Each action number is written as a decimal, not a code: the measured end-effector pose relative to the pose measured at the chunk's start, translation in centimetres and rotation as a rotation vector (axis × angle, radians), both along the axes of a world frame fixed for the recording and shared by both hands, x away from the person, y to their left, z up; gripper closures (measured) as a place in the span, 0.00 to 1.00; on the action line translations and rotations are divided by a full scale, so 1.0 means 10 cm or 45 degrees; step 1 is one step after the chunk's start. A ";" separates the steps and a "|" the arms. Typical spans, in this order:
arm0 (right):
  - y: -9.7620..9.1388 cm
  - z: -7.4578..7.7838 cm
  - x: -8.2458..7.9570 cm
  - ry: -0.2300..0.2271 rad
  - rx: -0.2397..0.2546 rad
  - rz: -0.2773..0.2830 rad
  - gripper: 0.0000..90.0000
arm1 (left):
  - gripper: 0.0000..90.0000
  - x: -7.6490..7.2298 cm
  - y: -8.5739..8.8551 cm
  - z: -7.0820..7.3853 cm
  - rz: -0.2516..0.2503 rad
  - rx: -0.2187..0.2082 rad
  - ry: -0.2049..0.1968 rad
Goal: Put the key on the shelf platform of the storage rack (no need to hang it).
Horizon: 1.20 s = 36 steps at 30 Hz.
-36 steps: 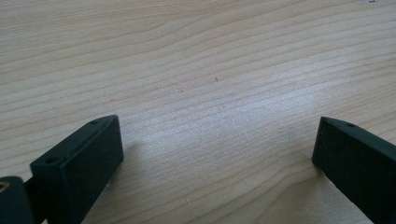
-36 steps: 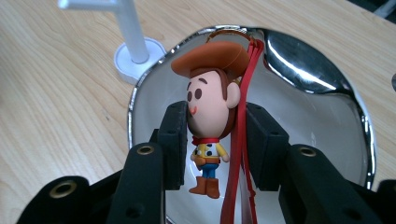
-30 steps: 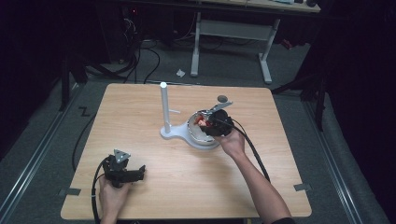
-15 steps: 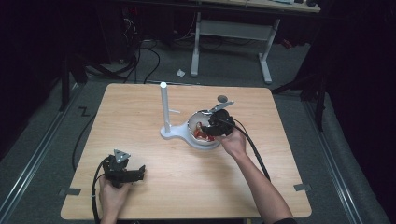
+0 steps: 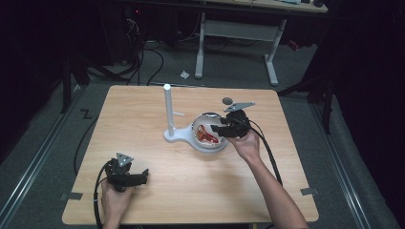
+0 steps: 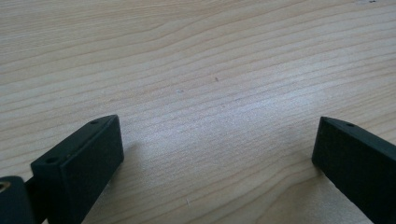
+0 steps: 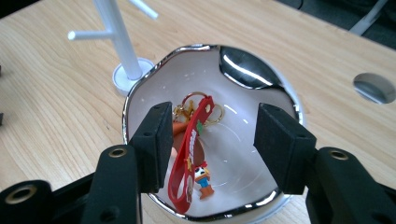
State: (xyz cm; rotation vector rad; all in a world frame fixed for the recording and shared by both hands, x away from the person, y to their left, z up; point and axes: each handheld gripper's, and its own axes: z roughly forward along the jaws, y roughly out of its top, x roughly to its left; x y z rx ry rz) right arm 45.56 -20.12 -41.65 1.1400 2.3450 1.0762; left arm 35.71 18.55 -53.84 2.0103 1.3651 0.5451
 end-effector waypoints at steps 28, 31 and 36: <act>-0.64 0.20 -0.35 -0.079 0.128 -0.146 0.48 | 0.03 0.00 0.00 0.00 0.001 0.000 0.000; -0.76 0.22 -0.43 -0.093 0.127 -0.170 0.47 | 0.03 0.00 0.00 0.00 0.001 -0.001 0.000; -0.83 0.28 -0.51 -0.110 0.133 -0.187 0.47 | 0.03 0.00 0.00 0.00 0.001 -0.001 0.000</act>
